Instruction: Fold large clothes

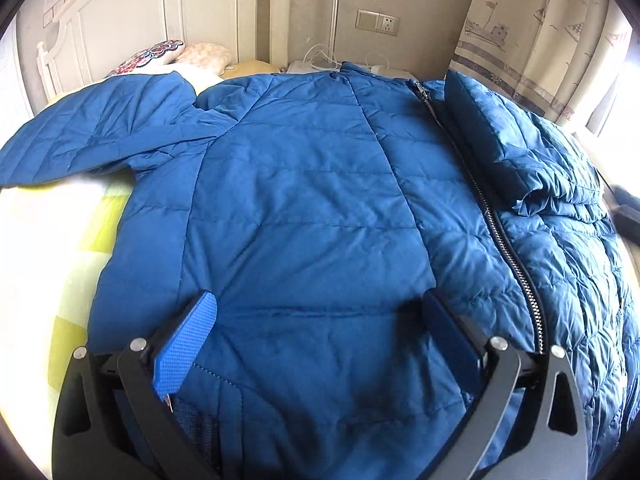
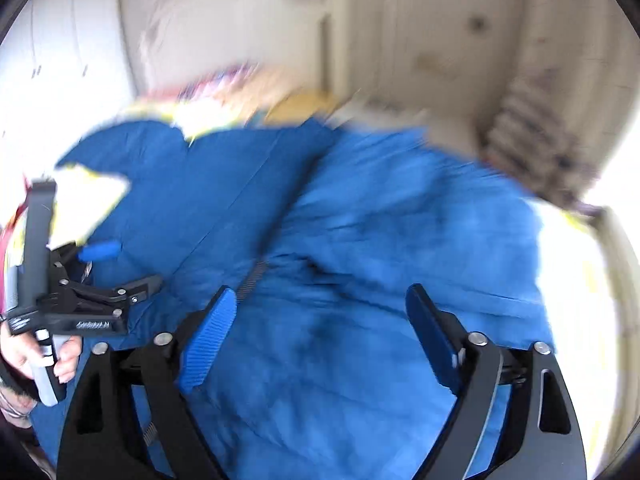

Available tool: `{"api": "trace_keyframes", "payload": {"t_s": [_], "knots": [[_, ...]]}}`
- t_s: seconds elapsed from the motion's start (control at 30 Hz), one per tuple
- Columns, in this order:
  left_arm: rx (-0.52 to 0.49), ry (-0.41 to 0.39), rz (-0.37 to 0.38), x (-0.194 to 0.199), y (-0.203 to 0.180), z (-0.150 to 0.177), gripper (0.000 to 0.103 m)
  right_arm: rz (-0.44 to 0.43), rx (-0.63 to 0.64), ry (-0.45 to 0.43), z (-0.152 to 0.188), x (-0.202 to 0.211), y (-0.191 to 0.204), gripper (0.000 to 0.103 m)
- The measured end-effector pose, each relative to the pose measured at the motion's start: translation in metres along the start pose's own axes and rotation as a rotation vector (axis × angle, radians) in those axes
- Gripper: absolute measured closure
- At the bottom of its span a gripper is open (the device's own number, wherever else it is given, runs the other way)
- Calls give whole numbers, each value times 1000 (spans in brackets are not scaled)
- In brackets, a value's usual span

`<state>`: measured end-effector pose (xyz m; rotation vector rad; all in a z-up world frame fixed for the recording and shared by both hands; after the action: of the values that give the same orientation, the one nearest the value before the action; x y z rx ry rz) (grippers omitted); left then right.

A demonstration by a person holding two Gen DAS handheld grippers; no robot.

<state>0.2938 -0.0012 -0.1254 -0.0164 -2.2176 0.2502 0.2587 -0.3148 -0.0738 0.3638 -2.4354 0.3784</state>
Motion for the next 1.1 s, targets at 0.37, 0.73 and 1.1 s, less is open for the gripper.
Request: {"api": "trace_keyframes", "payload": {"t_s": [0.37,0.73,1.1], "knots": [[-60,34,-38,8,-10,0,2,154,-380,152,88,-26,-86,17],[-639,-219,127,33,-237,-20,3,195,-667,-25,131,3,-132,18],[-529,-201,330,3,-269,-32,88,151,-720,-24,135,-3,-142,18]]}}
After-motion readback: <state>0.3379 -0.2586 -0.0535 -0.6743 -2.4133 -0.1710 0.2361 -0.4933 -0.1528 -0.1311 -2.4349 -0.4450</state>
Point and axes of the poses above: each gripper's, at about its wrist camera, not at the fingertips, and x roughly against the way its jaws point, y to its left, z to its underside, the point moved 3 cm from there along -x, roughly the way its jaws point, and after that the axes turned 12 degrees about x, right-handed, at the moved point
